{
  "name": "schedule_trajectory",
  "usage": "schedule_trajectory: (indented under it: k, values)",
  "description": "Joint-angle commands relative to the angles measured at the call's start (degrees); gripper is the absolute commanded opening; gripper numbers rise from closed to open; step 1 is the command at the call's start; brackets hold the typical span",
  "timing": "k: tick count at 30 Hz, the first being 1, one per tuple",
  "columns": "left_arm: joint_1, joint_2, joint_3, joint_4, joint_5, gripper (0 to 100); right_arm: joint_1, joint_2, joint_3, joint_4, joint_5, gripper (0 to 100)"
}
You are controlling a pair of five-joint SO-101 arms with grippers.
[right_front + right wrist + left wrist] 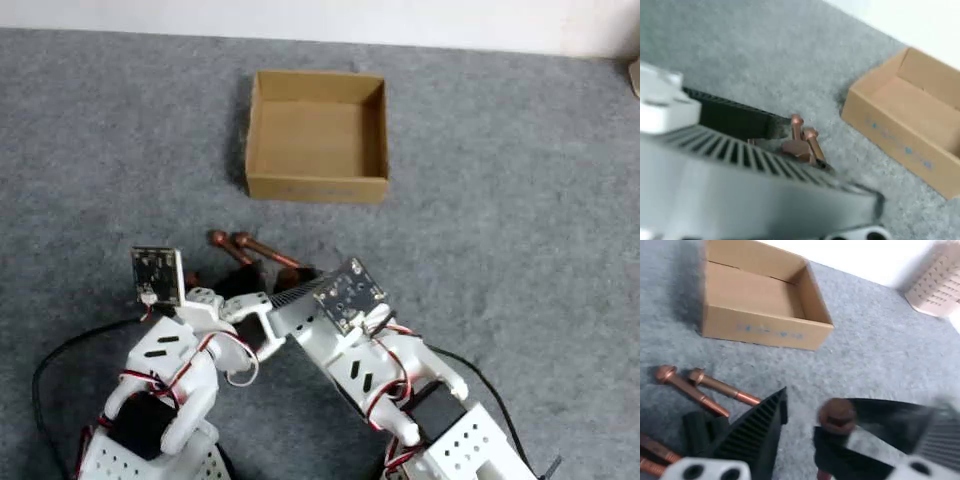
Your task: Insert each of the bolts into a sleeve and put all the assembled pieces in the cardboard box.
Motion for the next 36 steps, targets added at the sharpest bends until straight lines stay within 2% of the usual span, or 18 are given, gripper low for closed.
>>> schedule_trajectory:
  k: [1,4,11,16,18,22,24,29,32,36]
  values:
    - [-0.40,-0.57,-0.92,0.00,0.26,46,0.40,-0.66,-2.95,-0.31,0.62,0.4]
    - [-1.63,-0.75,-1.10,0.00,0.53,46,0.40,-0.66,-2.95,-0.31,0.62,0.4]
    - [-14.99,-0.75,-3.38,-0.09,7.21,45,0.48,-0.66,-2.86,-0.31,0.62,0.4]
    - [-17.01,-0.66,-3.12,0.35,6.95,45,0.75,-0.66,-2.51,-0.31,0.53,0.4]
    - [-17.10,-0.57,-2.86,0.53,3.78,45,0.75,-0.66,-1.71,-0.57,0.53,0.4]
    - [-16.92,-0.57,-2.77,5.80,-6.42,44,0.75,-0.66,-1.36,-0.57,0.35,0.4]
    - [-16.92,-0.57,-2.33,5.71,-9.41,36,0.84,-0.40,-1.27,-0.57,0.35,0.4]
    - [-16.92,-0.57,-2.07,5.71,-24.00,0,0.75,-0.22,-0.22,-0.84,0.35,0.4]
    - [-18.07,-0.57,0.92,2.11,-24.18,3,1.63,-0.22,-0.04,-2.07,0.35,0.4]
    - [-25.27,-0.57,3.82,-3.87,-22.59,1,3.03,-0.13,-0.31,-2.15,0.26,0.4]
